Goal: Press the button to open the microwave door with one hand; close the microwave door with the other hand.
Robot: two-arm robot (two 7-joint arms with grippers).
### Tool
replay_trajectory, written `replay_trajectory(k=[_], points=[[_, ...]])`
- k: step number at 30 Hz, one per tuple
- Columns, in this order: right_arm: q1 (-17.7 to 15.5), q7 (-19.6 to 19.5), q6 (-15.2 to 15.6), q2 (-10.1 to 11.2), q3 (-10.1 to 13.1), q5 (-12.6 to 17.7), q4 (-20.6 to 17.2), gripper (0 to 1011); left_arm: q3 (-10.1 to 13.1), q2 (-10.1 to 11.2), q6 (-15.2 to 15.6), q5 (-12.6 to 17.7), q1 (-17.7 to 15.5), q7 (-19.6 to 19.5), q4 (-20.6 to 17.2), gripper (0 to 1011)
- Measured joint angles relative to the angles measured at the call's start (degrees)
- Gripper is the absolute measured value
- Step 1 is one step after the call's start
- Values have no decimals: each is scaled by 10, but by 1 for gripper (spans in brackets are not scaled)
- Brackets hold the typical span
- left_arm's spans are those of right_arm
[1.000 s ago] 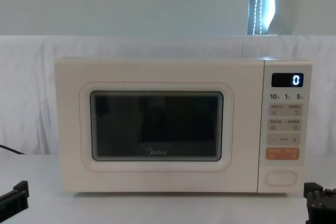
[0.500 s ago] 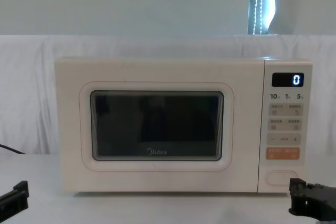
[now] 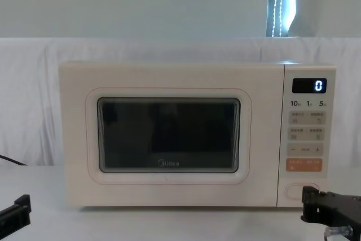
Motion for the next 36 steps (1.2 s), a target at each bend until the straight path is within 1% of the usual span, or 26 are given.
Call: replay_trajectory(k=[3, 5, 6, 12, 19, 26, 36], points=[[8, 1, -1, 0, 0, -1, 11, 0, 0, 0, 0, 0, 0, 0, 0, 1001], [20, 3, -1, -1, 1, -3, 28, 0, 0, 0, 0, 0, 0, 0, 0, 1001], [20, 3, -1, -1, 1, -3, 28, 0, 0, 0, 0, 0, 0, 0, 0, 1001], [45, 4, -4, -1, 3, -8, 65, 0, 0, 0, 0, 0, 0, 0, 0, 1001], [65, 5, -10, -1, 8, -10, 97, 0, 0, 0, 0, 0, 0, 0, 0, 1001], [79, 4, -16, -3, 11, -12, 120, 0, 0, 0, 0, 0, 0, 0, 0, 1001], [106, 5, -31, -5, 16, -14, 161, 0, 0, 0, 0, 0, 0, 0, 0, 1001]])
